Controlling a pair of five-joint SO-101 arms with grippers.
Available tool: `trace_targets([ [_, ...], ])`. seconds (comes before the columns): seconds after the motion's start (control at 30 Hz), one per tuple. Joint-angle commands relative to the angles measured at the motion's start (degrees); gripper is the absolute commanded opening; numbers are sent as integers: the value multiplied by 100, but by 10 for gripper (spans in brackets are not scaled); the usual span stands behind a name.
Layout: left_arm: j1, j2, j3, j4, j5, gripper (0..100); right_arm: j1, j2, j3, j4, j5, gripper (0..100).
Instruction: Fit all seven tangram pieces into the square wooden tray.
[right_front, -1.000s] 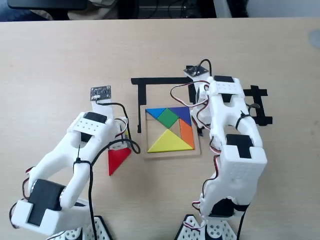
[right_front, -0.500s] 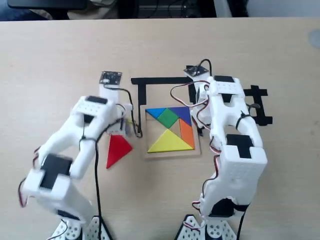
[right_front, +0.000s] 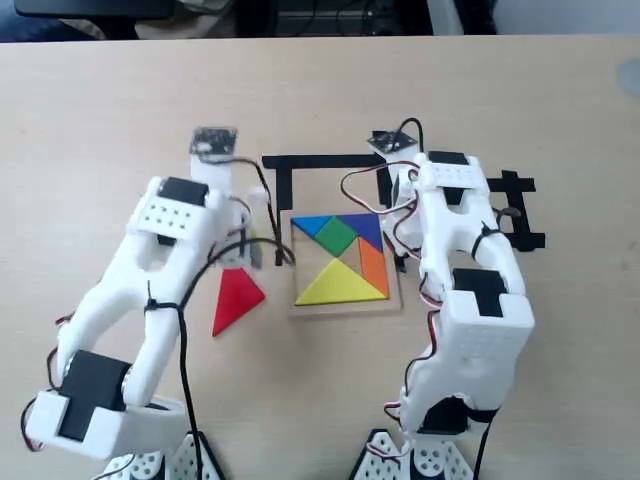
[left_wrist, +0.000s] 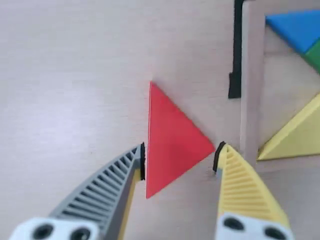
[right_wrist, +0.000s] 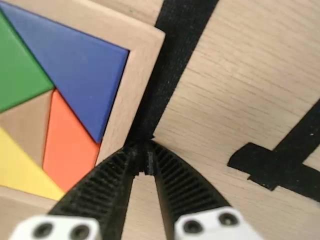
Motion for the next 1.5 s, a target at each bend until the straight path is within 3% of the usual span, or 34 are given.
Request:
trace_targets([
  [0.0, 31, -44, 303, -229, 308, 250, -114, 4, 40, 79, 70, 11],
  [0.17, 189, 308, 822, -1055, 589, 267, -97, 4, 40, 79, 70, 11],
  [0.5, 330, -176, 998, -1125, 642, 301, -97, 4, 40, 79, 70, 11],
  [0.7, 136, 9, 1341, -1574, 589, 300, -97, 4, 40, 79, 70, 11],
  [1.3, 127, 158, 1270, -1574, -70, 299, -97, 4, 40, 79, 70, 11],
  [1.47, 119, 782, 760, -1521, -229, 298, -97, 4, 40, 79, 70, 11],
])
